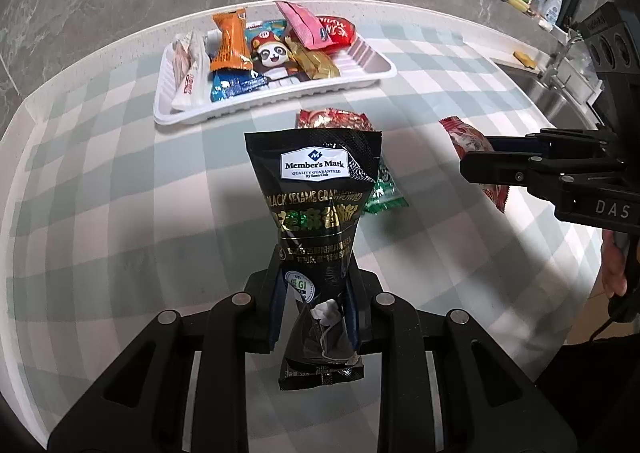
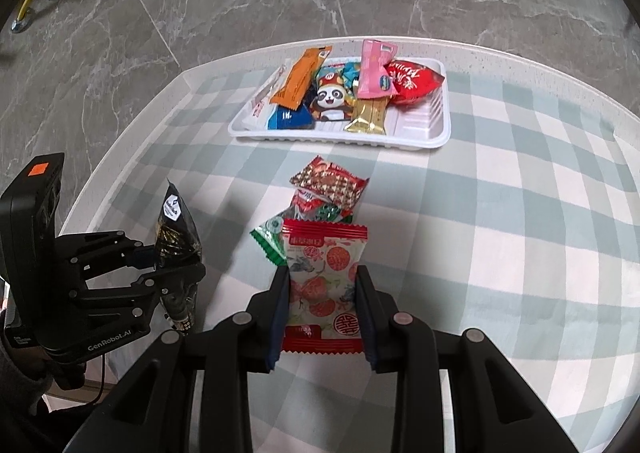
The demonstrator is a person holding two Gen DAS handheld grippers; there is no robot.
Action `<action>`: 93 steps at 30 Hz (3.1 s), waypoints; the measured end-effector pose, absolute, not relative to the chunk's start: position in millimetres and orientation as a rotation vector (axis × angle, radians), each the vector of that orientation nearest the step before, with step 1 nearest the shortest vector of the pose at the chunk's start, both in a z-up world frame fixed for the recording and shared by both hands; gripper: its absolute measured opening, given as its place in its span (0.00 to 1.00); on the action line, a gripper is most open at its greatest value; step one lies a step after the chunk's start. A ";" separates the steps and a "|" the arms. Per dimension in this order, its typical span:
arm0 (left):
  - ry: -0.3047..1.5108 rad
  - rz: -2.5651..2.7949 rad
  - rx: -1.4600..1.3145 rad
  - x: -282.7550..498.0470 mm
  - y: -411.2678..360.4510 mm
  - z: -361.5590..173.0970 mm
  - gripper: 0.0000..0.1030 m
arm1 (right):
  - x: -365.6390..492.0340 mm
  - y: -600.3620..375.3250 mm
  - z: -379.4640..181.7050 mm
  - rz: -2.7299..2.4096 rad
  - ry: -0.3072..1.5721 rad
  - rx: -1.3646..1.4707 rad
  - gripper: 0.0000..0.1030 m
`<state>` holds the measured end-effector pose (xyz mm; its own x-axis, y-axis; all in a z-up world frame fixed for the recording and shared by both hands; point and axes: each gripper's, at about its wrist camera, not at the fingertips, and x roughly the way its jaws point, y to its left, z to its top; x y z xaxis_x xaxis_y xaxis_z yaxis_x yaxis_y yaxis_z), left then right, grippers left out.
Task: Organize snacks
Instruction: 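Lift both packets and carry them toward the white tray, then lower black bag into tray with left tool while right tool lowers candy packet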
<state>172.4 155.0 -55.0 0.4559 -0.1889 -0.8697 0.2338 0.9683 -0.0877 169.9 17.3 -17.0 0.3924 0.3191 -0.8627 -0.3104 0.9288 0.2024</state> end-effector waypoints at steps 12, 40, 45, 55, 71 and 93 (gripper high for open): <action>1.038 -0.256 0.051 207.6 158.5 -42.9 0.22 | 196.0 16.1 -12.6 0.400 1.084 0.017 0.33; 0.995 -0.223 0.052 315.6 167.8 -26.2 0.22 | 301.3 21.0 -1.3 0.421 1.031 0.017 0.33; 0.993 -0.214 0.028 337.8 175.9 -26.5 0.22 | 321.0 22.7 -1.7 0.424 1.024 0.019 0.33; 0.985 -0.207 0.011 380.3 183.5 -22.8 0.22 | 363.1 35.1 -4.7 0.448 1.016 0.031 0.33; 1.029 -0.194 -0.033 441.5 200.2 -42.3 0.22 | 413.9 65.1 -26.5 0.478 1.044 0.037 0.33; 1.065 -0.171 -0.170 483.6 229.7 -64.9 0.52 | 420.3 70.9 -41.6 0.467 1.029 -0.009 0.36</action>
<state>483.6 229.7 -64.9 0.4737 -0.2207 -0.8526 0.0567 0.9737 -0.2205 420.3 70.9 -41.6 0.4267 0.3699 -0.8253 -0.3778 0.9020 0.2089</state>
